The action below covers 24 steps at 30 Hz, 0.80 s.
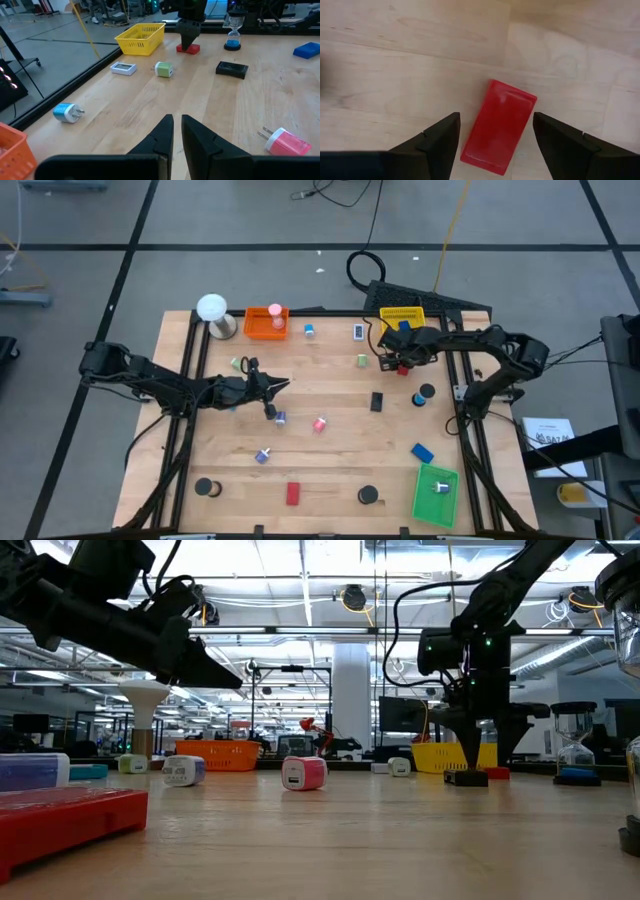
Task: Pick & Place Office items
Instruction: Put the top red timer into the yellow basket
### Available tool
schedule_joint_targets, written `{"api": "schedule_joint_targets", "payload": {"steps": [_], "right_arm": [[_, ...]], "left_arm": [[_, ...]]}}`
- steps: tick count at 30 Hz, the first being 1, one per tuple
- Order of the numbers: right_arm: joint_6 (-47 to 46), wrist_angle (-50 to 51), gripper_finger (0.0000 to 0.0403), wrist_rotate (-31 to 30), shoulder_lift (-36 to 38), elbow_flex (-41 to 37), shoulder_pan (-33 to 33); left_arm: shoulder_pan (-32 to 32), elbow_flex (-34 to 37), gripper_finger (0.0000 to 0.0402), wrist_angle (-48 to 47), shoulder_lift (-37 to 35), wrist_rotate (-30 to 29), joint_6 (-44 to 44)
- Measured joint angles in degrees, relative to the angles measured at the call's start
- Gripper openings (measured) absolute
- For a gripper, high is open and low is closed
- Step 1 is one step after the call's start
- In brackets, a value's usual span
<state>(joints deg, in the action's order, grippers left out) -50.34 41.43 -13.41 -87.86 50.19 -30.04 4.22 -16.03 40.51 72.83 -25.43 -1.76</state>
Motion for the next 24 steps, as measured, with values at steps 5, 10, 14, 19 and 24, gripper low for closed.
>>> {"api": "schedule_joint_targets", "payload": {"steps": [5, 10, 14, 19, 24], "right_arm": [[-1.0, 0.5, 0.024, 0.0, 0.0, 0.0, 0.0], [-1.3, -0.9, 0.0225, 0.2, 0.0, -1.6, 0.0], [-1.0, -0.9, 0.0204, 0.6, 0.0, -3.1, 0.0], [1.6, -1.3, 0.0169, 2.9, 0.3, -3.3, 0.0], [5.0, 0.3, 0.0149, 5.3, 1.3, -2.0, 0.0]], "left_arm": [[0.0, 0.0, 0.0042, 0.0, 0.0, 0.0, 0.0], [0.0, 0.0, 0.0042, 0.0, 0.0, 0.0, 0.0], [0.0, 0.0, 0.0042, 0.0, 0.0, 0.0, 0.0], [0.0, 0.0, 0.0042, 0.0, 0.0, 0.0, 0.0], [0.0, 0.0, 0.0042, 0.0, 0.0, 0.0, 0.0]]}}
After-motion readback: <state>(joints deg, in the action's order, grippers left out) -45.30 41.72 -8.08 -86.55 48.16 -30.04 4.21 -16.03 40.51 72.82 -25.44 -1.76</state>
